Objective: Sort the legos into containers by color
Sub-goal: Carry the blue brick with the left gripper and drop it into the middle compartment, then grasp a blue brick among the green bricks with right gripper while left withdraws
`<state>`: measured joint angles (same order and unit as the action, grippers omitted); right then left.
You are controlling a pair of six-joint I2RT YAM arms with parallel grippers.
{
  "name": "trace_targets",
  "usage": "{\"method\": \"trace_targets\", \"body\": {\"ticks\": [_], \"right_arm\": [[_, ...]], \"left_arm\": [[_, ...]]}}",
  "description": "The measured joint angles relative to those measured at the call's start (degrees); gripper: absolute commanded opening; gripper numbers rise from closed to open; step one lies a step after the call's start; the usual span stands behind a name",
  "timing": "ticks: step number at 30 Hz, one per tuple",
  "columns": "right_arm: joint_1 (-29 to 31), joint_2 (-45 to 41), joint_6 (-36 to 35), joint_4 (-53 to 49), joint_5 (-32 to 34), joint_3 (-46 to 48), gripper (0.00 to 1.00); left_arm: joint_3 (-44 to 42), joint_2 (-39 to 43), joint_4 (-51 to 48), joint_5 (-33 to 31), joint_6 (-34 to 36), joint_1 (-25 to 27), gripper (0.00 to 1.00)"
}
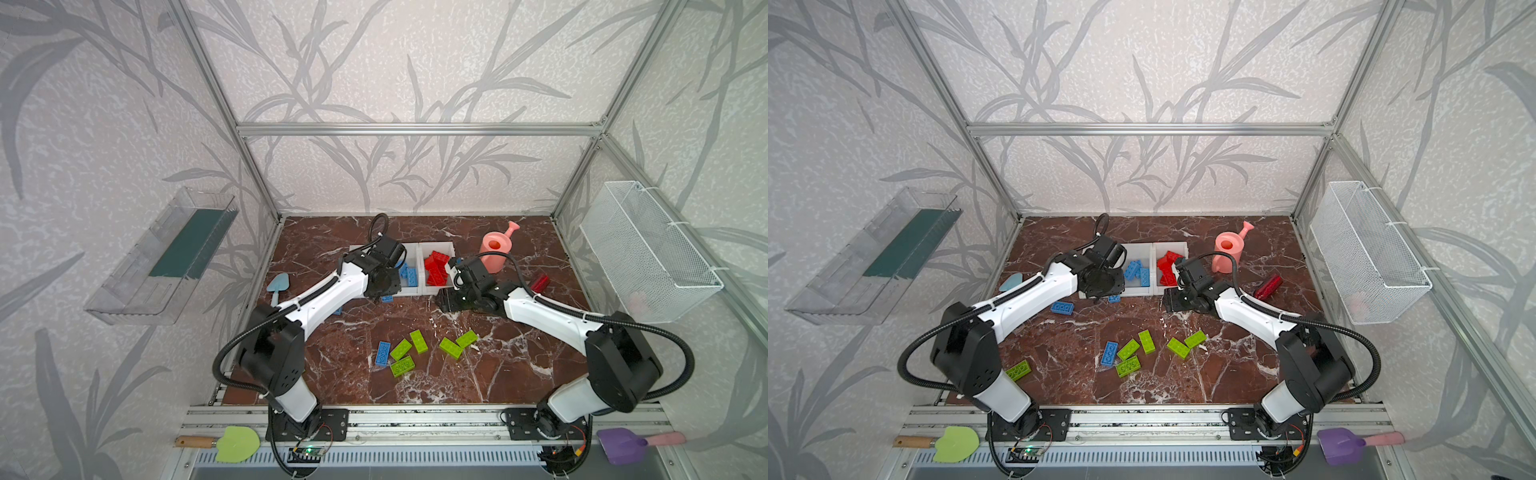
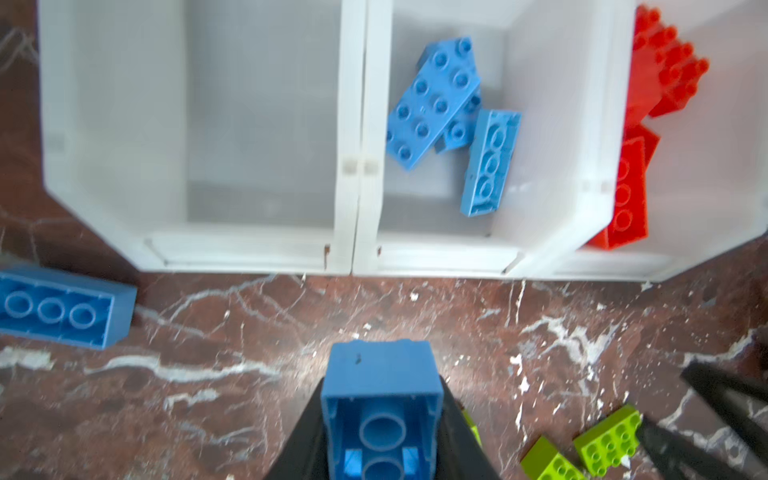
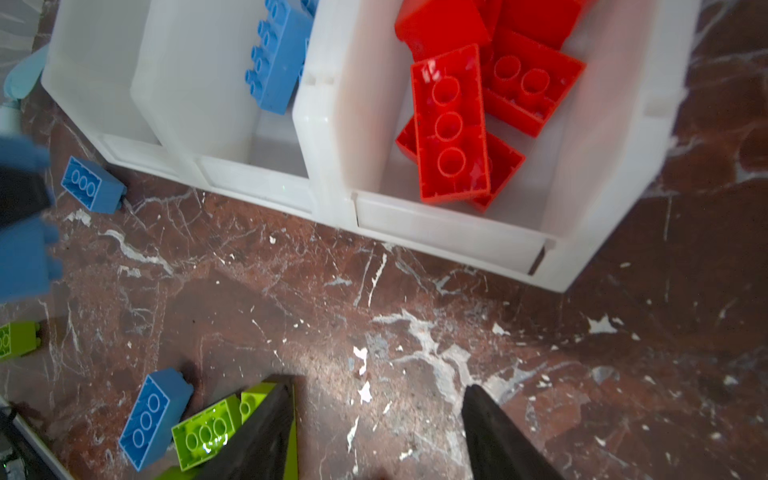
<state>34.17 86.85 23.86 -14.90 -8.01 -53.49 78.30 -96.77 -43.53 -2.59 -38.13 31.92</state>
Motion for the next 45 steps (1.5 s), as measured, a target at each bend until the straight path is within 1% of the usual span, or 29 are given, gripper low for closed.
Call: {"method": "trace_targets", "body": {"ticks": [9, 12, 14, 16, 18, 22, 25, 29, 32, 40, 45], "right_arm": [[0.0, -9.97, -0.46, 2.47, 0.55, 10.62, 0.66], [0.0, -12.63, -0.66, 2.84, 0.96, 13.53, 0.66], [0.0, -13.9, -1.03, 2.86, 1.46, 14.73, 0.66], [0.07, -14.75, -1.49, 2.84, 1.88, 15.21, 0.66], [0.92, -15.21, -2.25, 2.89, 3.32, 15.19, 0.66], [5.53, -14.82, -3.85, 2.08, 8.09, 13.9, 0.66], [9.16, -13.29, -4.07, 1.53, 10.32, 11.45, 0.66], [14.19, -9.92, -3.96, 1.03, 12.66, 7.43, 0.66], [18.49, -5.92, -3.56, -0.13, 13.7, 3.08, 0.66], [28.06, 6.67, 0.72, -4.94, 16.65, -10.29, 0.64], [31.67, 13.33, 3.89, -7.96, 17.55, -17.07, 0.64]], "left_arm": [[24.76, -20.52, -4.5, 0.09, 5.44, -2.12, 0.29], [30.51, -25.2, -6.32, 0.09, 6.49, -2.89, 0.3], [33.09, -27.26, -7.37, 0.07, 6.93, -3.39, 0.32], [34.91, -28.7, -8.5, 0.07, 7.37, -3.89, 0.39], [35.87, -29.29, -9.2, 0.02, 7.82, -4.17, 0.5], [36.41, -29.29, -10.01, -0.44, 8.15, -4.68, 0.7], [35.74, -28.68, -9.88, -0.57, 8.41, -4.79, 0.76], [30.51, -23.91, -9.29, -0.83, 8.35, -4.79, 0.78], [24.24, -16.7, -7.93, -1.22, 7.89, -4.9, 0.8], [4.26, 10.49, -2.25, -3.54, 5.68, -5.11, 0.85], [-6.56, 23.74, -1.7, -5.44, 5.14, -5.42, 0.87]]}}
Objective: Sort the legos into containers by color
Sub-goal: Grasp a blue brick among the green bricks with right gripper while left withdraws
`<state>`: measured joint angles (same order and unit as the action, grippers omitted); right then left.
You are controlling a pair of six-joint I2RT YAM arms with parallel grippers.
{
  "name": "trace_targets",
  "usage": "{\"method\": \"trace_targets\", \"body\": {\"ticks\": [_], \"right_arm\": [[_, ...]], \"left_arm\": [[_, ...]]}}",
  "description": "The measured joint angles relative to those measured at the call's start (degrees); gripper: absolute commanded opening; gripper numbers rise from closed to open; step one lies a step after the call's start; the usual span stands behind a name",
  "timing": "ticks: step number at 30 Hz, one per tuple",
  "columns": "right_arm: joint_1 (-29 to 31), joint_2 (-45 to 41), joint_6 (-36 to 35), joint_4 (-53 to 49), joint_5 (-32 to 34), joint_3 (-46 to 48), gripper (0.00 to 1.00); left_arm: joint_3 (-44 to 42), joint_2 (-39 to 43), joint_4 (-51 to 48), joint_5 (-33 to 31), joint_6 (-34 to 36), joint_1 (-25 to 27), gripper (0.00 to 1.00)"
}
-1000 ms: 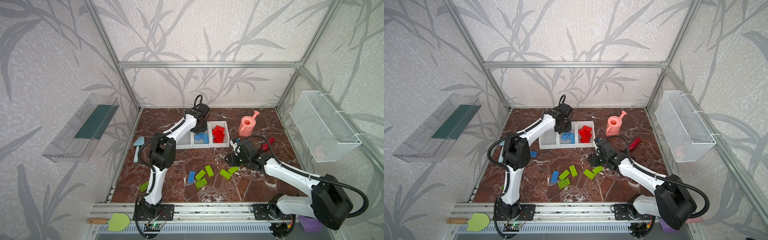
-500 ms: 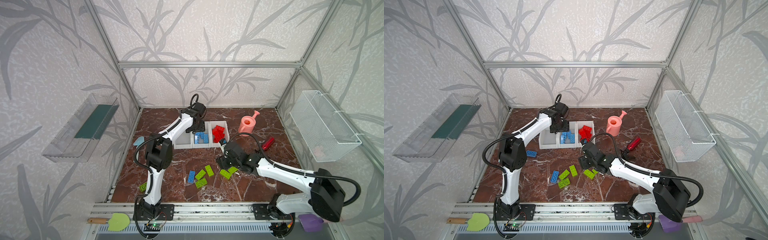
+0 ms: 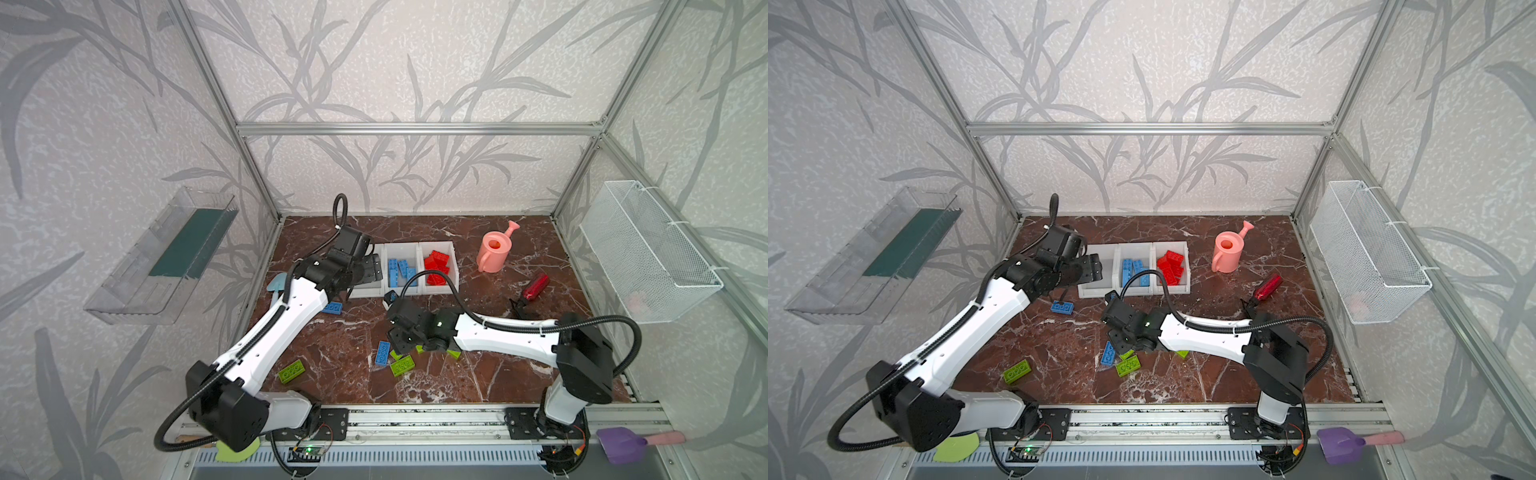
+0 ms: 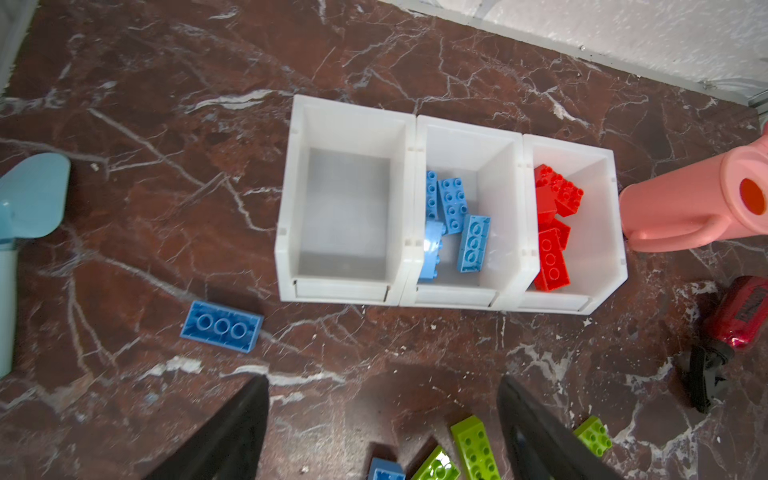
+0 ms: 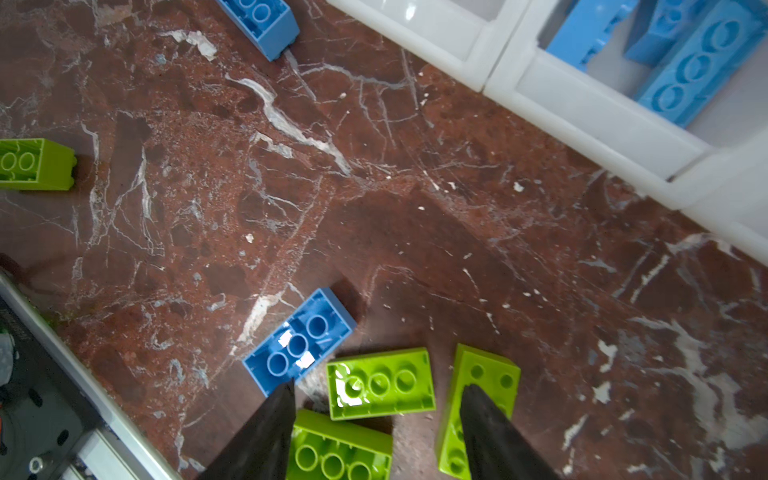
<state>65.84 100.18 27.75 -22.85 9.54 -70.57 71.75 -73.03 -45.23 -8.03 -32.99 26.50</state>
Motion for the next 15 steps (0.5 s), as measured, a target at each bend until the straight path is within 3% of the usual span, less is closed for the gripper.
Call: {"method": "trace_targets", "body": {"ticks": [8, 15], "right_arm": [[3.04, 8.04, 6.67, -1.51, -1.07, -5.03, 0.64], [4.09, 13.18, 10.47, -2.45, -2.1, -7.41, 0.64]], "left_arm": [[-11.98, 18.95, -0.72, -3.98, 1.05, -0.46, 0.88], [-19.08, 26.43, -2.16, -5.38, 1.97, -0.48, 0.89]]}}
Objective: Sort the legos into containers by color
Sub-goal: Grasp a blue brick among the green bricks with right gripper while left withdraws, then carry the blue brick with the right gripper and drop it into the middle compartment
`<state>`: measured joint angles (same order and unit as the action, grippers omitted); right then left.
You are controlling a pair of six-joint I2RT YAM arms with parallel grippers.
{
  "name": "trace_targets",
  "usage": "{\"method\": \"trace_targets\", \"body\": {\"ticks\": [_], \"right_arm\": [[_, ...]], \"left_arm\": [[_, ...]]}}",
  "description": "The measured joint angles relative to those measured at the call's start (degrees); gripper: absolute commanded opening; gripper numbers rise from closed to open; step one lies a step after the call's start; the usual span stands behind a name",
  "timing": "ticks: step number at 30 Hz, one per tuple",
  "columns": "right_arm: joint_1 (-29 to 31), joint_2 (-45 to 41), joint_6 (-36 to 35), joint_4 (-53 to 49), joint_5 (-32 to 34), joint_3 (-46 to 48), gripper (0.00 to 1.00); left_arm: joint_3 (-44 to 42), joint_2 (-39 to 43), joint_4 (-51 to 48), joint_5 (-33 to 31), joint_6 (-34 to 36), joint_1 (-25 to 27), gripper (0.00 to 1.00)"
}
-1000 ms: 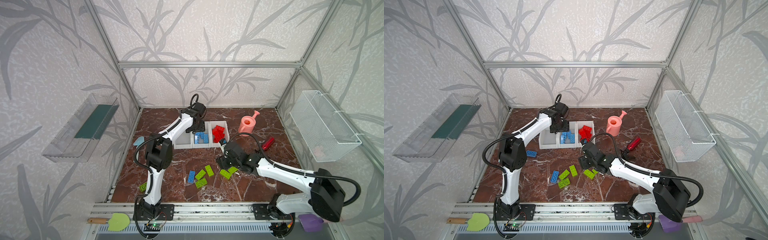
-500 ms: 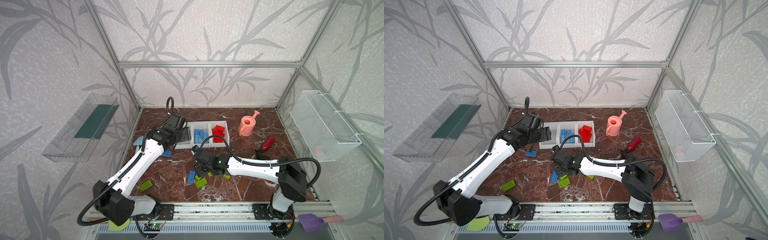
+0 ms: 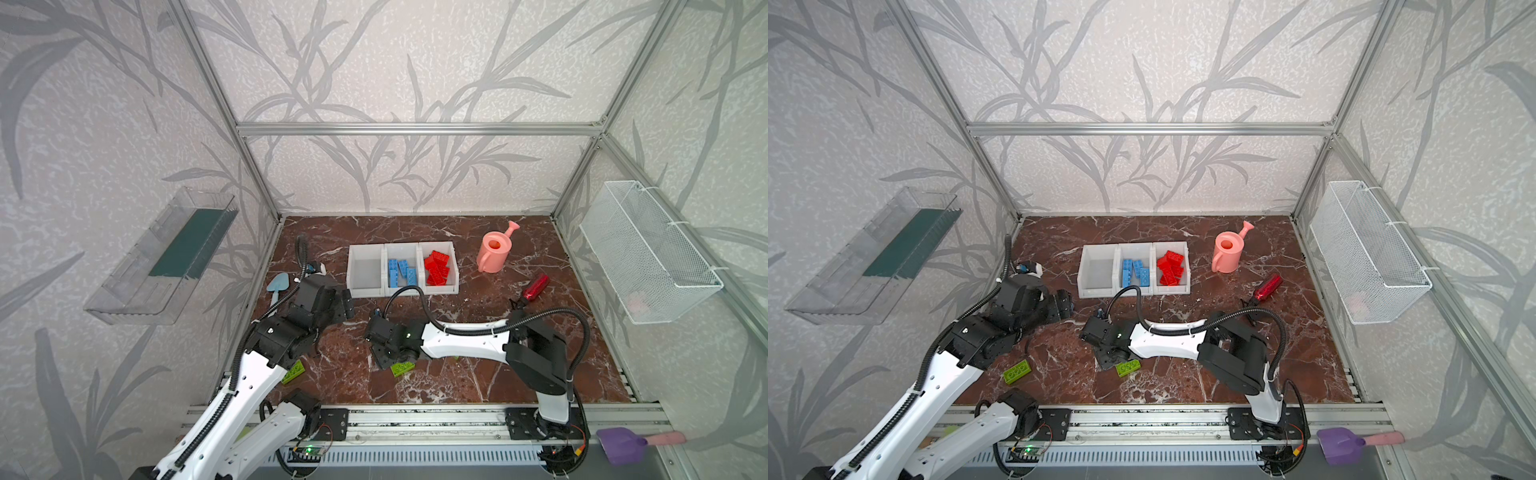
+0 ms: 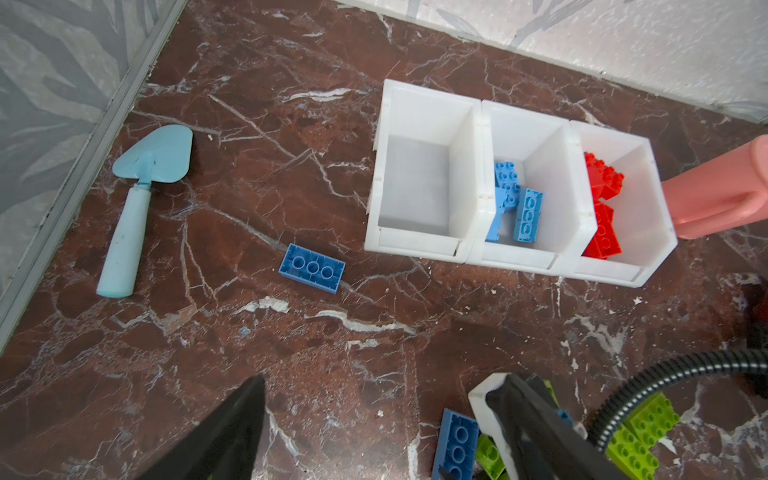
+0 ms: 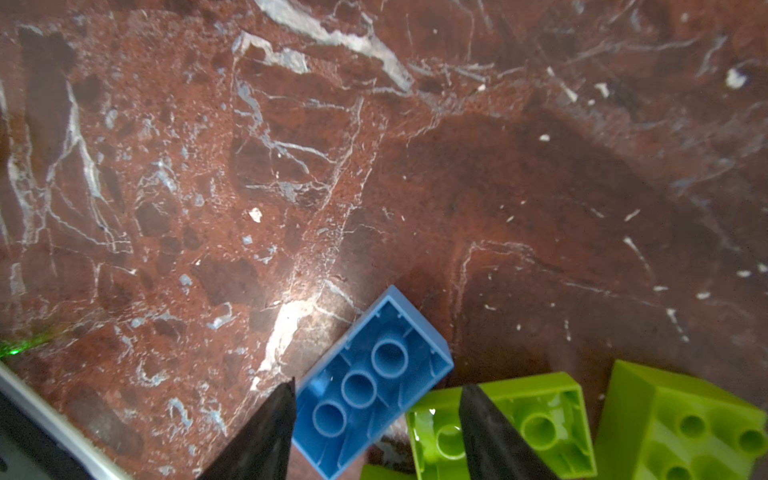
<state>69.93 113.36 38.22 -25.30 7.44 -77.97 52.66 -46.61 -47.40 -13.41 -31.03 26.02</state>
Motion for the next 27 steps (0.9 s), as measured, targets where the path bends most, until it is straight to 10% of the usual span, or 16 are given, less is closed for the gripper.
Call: {"method": "trace_targets", "body": {"ticks": [27], "right_arm": [[0.2, 6.91, 2.93, -0.24, -2.64, -6.86, 0.53]], "left_arm": [[-1.05, 3.78, -0.81, 0.04, 1.05, 0.0, 0.89]]}}
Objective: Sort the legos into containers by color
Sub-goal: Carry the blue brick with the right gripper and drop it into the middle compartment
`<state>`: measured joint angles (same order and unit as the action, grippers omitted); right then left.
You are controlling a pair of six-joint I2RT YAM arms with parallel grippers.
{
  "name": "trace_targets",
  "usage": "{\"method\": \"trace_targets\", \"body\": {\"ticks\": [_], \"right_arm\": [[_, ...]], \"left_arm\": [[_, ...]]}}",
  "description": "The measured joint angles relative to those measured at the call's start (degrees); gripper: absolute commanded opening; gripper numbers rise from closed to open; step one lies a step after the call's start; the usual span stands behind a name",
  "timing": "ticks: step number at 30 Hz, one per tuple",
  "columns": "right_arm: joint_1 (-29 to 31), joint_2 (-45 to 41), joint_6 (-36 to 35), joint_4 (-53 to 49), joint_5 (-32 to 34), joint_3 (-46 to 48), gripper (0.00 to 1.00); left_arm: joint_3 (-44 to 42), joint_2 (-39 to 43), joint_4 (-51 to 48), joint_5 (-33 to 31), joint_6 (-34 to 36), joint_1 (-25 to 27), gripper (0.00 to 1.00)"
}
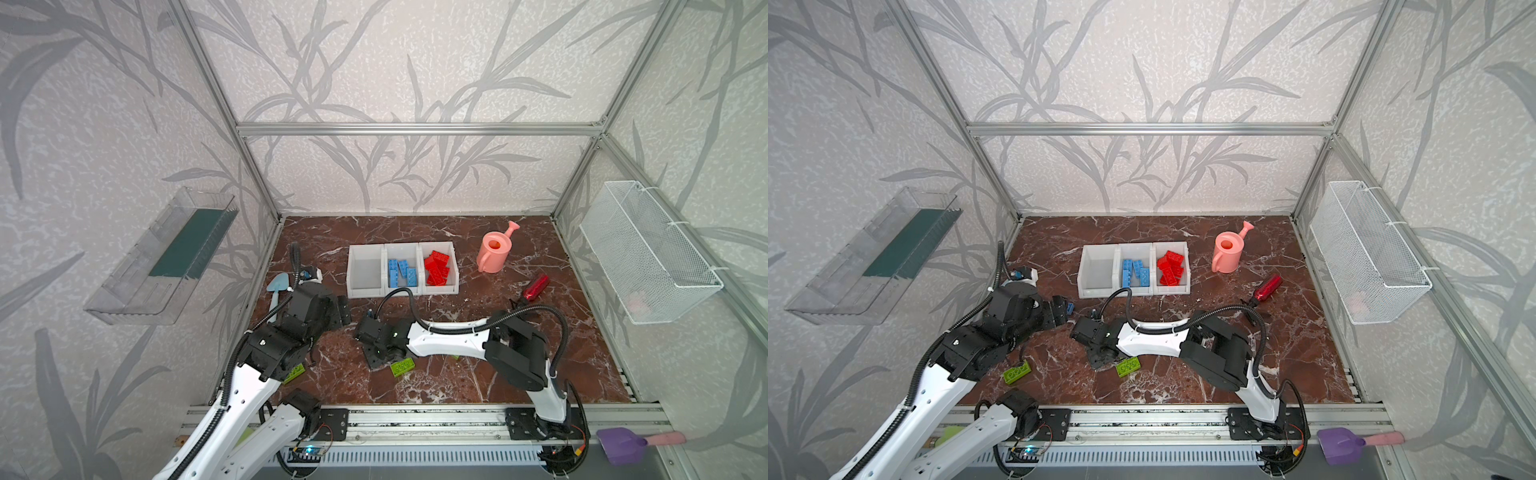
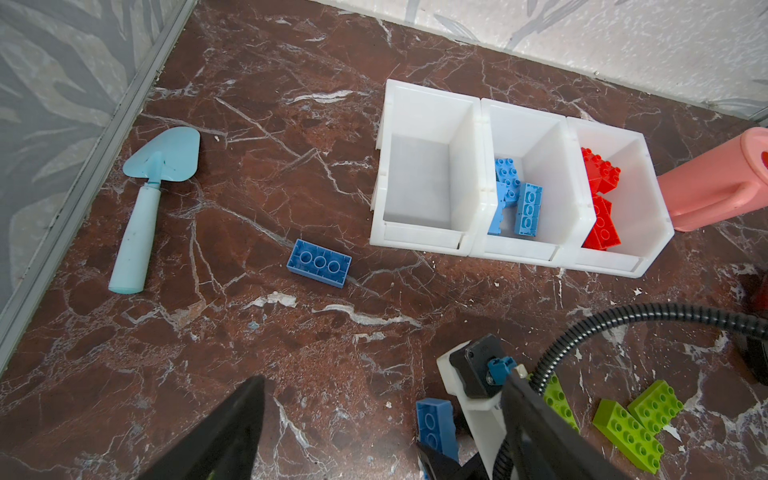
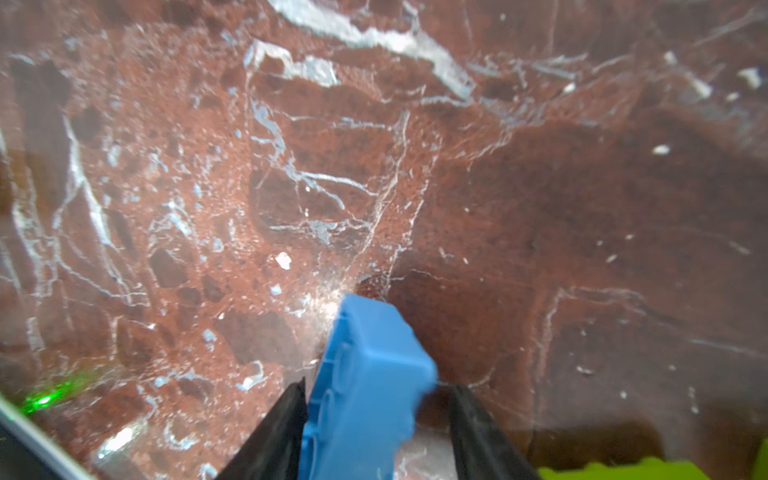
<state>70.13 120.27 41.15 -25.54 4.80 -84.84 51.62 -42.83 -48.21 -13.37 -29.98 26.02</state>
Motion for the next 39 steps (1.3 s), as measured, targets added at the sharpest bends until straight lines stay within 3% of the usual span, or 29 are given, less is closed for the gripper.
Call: {"method": "trace_targets", "body": {"ticks": [6, 15, 26, 33, 39], "right_arm": [[0.04, 0.52, 0.04, -0.04, -0.48, -0.76, 0.44], [0.04, 0.57, -0.68, -0.96, -0.02, -2.05, 0.15], [-4.5, -2.45, -3.37, -2.73, -0.72, -2.38, 0.13], [-13.29, -9.38, -8.41, -2.84, -2.78, -2.69, 0.13], [-22.21, -8.44, -12.76, -3.58, -5.55, -7.78, 0.13]], "left_arm": [[-0.02, 0.07, 0.0, 0.0, 0.0, 0.0, 0.89], [-0.02, 0.28, 0.0, -0.04, 0.0, 0.0, 0.89], [-0.07, -0.11, 0.0, -1.77, -0.61, 0.0, 0.89], [-0.83, -2.6, -0.09, -3.58, -2.05, 0.0, 0.89], [-0.85, -5.7, -0.26, -5.75, -3.06, 0.0, 0.89]]}}
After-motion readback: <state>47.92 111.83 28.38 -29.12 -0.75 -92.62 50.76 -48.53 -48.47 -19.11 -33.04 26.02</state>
